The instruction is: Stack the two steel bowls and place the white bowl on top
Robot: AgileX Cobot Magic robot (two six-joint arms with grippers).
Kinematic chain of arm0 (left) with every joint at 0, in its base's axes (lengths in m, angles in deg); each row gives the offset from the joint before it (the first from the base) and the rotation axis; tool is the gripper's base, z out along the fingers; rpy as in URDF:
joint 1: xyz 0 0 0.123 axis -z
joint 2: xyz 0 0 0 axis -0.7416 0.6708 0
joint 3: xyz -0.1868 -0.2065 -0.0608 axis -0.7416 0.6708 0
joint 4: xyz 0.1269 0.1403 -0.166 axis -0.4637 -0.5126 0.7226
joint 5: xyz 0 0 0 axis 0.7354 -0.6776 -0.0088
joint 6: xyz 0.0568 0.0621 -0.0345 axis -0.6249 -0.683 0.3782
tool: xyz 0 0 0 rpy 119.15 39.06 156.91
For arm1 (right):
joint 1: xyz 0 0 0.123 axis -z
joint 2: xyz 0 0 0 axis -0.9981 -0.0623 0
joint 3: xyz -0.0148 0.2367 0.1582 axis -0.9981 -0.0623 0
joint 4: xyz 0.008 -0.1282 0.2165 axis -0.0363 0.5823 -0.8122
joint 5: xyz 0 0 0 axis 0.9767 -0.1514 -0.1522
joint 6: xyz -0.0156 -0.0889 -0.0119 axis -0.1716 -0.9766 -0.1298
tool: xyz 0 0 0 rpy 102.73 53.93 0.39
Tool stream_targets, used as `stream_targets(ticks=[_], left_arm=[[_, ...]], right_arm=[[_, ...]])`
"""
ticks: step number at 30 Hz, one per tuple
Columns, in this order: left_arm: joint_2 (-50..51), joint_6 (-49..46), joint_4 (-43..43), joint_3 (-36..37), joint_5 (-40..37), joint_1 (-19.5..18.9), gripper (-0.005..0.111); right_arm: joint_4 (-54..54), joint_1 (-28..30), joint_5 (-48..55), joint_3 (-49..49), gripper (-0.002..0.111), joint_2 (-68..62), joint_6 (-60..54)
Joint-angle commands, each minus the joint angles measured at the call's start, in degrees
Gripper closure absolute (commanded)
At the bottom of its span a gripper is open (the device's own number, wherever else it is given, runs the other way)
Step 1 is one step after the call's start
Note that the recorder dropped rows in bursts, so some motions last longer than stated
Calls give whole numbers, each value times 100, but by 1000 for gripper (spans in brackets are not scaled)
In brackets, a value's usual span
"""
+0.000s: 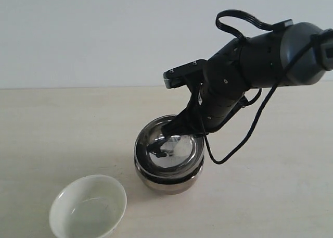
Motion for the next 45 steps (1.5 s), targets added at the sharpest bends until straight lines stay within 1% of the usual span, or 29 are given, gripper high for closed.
stream_targets(ticks=[1, 18, 20, 22, 24, 26, 27, 28, 45], left_arm=[[-19, -38, 7, 23, -4, -16, 74], [-19, -38, 7, 23, -4, -16, 74], [-19, -38, 7, 23, -4, -16, 74], [-19, -38, 7, 23, -4, -16, 74], [-19, -38, 7, 23, -4, -16, 74], [-19, -38, 7, 23, -4, -16, 74], [-19, -38, 7, 23, -4, -16, 74], [-19, -38, 7, 23, -4, -16, 74], [-19, -38, 7, 23, -4, -16, 74]], right_arm=[[54, 30, -89, 10, 108, -10, 121], [54, 30, -136, 10, 108, -106, 159], [54, 30, -136, 10, 107, -106, 159], [54, 30, -136, 10, 100, -106, 159], [54, 30, -136, 10, 88, -106, 159], [54, 30, -136, 10, 74, -106, 159], [54, 30, -153, 10, 69, -106, 159], [54, 30, -165, 10, 66, -106, 159], [223, 20, -307, 131, 67, 292, 135]])
